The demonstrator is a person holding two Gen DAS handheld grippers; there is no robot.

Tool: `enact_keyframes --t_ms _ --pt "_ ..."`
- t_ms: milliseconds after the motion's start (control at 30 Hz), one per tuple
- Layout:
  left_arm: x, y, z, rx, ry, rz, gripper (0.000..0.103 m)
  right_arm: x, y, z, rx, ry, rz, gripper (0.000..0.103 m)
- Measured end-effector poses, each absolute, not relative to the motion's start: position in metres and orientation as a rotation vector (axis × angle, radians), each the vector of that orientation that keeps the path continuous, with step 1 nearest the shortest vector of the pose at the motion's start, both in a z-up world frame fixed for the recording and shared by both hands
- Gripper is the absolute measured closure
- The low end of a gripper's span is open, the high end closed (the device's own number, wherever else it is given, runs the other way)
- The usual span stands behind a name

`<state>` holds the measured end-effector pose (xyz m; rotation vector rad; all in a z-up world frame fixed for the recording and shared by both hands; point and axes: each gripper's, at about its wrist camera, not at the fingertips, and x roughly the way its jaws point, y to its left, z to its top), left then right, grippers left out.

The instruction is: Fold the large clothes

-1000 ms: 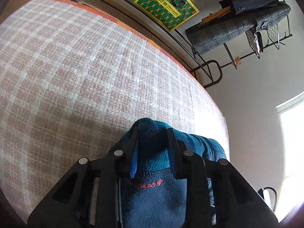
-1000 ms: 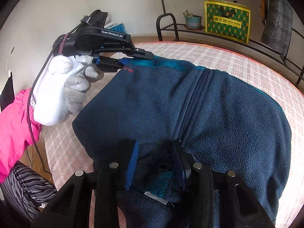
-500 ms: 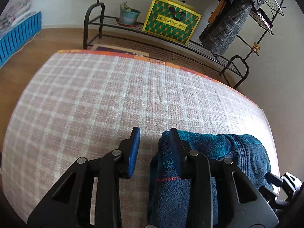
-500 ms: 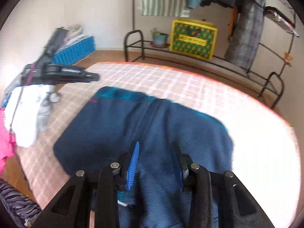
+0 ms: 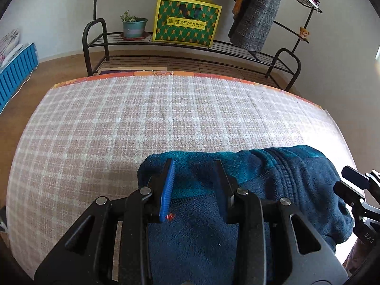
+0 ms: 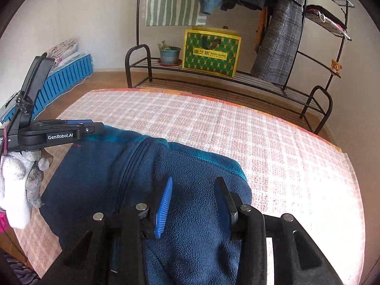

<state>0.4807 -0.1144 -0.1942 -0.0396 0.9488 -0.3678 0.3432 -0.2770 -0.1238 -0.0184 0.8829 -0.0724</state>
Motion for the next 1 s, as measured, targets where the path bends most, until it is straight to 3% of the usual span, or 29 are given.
enact_keyframes --t_ms 200,333,567,867,1000 --pt "0.512 -0.101 -0.241 -0.115 1.046 -0.319 0.063 0.355 -0.307 -0.169 0.07 1.0 -0.051 0.06" --pt "0.511 -0.1 -0.23 -0.103 1.046 -0.313 0.06 0.351 -0.314 -0.171 0.111 1.019 -0.05 0.058" --pt "0.443 -0.076 -0.186 -0.081 1.003 -0.422 0.062 0.3 -0.317 -0.134 0.159 0.978 0.044 0.061" --pt "0.395 -0.038 -0.24 -0.17 1.149 -0.431 0.057 0.252 -0.32 -0.179 0.218 1.087 0.08 0.063" --pt "0.39 -0.038 -0.231 -0.121 1.129 -0.443 0.054 0.243 -0.322 -0.176 0.194 1.098 0.094 0.063"
